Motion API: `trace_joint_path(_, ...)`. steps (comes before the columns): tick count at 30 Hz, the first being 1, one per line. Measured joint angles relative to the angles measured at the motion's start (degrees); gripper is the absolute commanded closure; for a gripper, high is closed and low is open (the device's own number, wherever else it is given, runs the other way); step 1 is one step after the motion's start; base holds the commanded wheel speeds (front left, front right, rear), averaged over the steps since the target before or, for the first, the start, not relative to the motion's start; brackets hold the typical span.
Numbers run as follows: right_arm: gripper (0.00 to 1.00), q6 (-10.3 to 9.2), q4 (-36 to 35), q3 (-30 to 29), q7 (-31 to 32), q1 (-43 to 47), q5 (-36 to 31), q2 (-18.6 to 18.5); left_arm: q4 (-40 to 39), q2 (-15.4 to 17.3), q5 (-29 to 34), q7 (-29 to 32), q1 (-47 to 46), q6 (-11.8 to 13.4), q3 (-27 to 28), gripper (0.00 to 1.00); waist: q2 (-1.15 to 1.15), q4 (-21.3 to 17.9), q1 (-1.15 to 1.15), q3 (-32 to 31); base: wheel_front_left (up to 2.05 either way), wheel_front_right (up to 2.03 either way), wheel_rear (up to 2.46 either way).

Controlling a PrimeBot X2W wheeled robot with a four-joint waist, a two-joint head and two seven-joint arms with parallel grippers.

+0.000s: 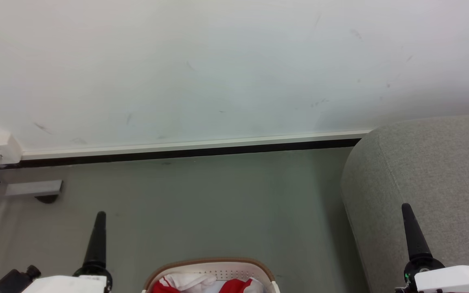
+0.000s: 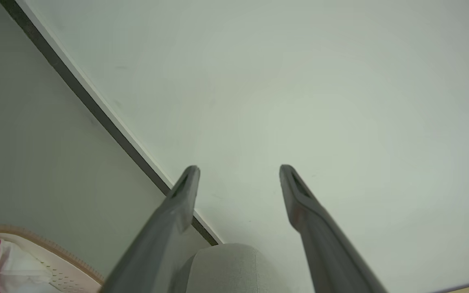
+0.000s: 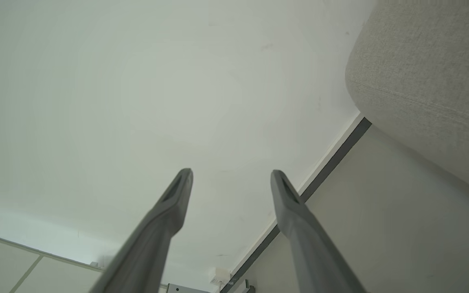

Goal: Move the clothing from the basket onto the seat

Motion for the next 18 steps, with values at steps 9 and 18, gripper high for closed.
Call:
trace_joint_path(9, 0.0, 0.0, -1.92, 2.3, -1.85, -0.05, -11.71, -0.04, -1.57, 0.01, 12.44, -1.72, 0.88, 1.59, -0.63, 0.0, 0.0, -0.02, 0.0, 0.11, 0.0, 0.0, 0.0)
trace_joint_path(18, 0.0, 0.0, -2.01, 5.31, -3.56, -0.13, -20.59, -0.22, -3.14, 0.04, 20.35, -3.5, 1.31, 2.52, -1.48, 0.0, 0.0, 0.01, 0.0, -0.03, 0.0, 0.0, 0.0)
